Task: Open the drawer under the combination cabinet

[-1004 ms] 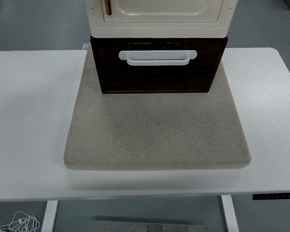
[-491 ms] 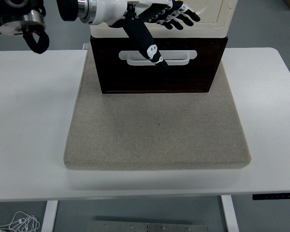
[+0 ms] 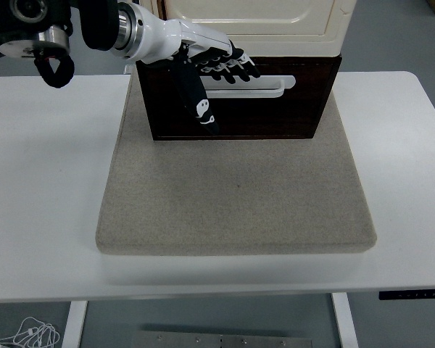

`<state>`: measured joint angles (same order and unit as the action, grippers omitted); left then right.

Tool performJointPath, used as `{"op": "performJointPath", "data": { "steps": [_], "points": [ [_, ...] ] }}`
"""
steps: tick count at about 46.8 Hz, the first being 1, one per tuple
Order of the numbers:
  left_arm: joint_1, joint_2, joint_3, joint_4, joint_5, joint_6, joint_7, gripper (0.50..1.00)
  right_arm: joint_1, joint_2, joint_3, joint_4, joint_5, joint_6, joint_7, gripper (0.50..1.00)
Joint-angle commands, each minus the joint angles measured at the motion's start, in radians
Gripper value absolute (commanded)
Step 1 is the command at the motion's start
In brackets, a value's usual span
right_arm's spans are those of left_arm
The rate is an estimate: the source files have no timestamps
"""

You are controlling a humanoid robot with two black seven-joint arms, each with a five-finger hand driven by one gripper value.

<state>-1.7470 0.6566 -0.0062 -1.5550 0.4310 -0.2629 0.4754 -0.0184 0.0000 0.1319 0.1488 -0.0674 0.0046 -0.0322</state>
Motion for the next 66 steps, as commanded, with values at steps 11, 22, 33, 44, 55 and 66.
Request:
{"op": "performJointPath", "data": {
  "steps": [11, 22, 33, 44, 55, 66],
  "points": [
    [0.007, -0.020, -0.003, 0.026, -0.067, 0.086, 0.085, 1.000, 0.000, 0.000, 0.000, 0.000, 0.000, 0.000, 0.000, 0.926],
    [0.012, -0.071, 0.005, 0.061, -0.074, 0.103, 0.104, 1.000, 0.000, 0.000, 0.000, 0.000, 0.000, 0.000, 0.000, 0.926],
    [0.021, -0.117, 0.011, 0.121, -0.063, 0.091, 0.111, 1.000, 0.000, 0.000, 0.000, 0.000, 0.000, 0.000, 0.000, 0.926],
    [0.038, -0.134, 0.012, 0.176, -0.060, 0.077, 0.111, 1.000, 0.000, 0.000, 0.000, 0.000, 0.000, 0.000, 0.000, 0.926],
    [0.037, -0.135, 0.014, 0.185, -0.058, 0.077, 0.111, 1.000, 0.000, 0.000, 0.000, 0.000, 0.000, 0.000, 0.000, 0.926],
    [0.057, -0.175, 0.028, 0.207, -0.055, 0.074, 0.109, 1.000, 0.000, 0.000, 0.000, 0.000, 0.000, 0.000, 0.000, 0.926]
  ]
}}
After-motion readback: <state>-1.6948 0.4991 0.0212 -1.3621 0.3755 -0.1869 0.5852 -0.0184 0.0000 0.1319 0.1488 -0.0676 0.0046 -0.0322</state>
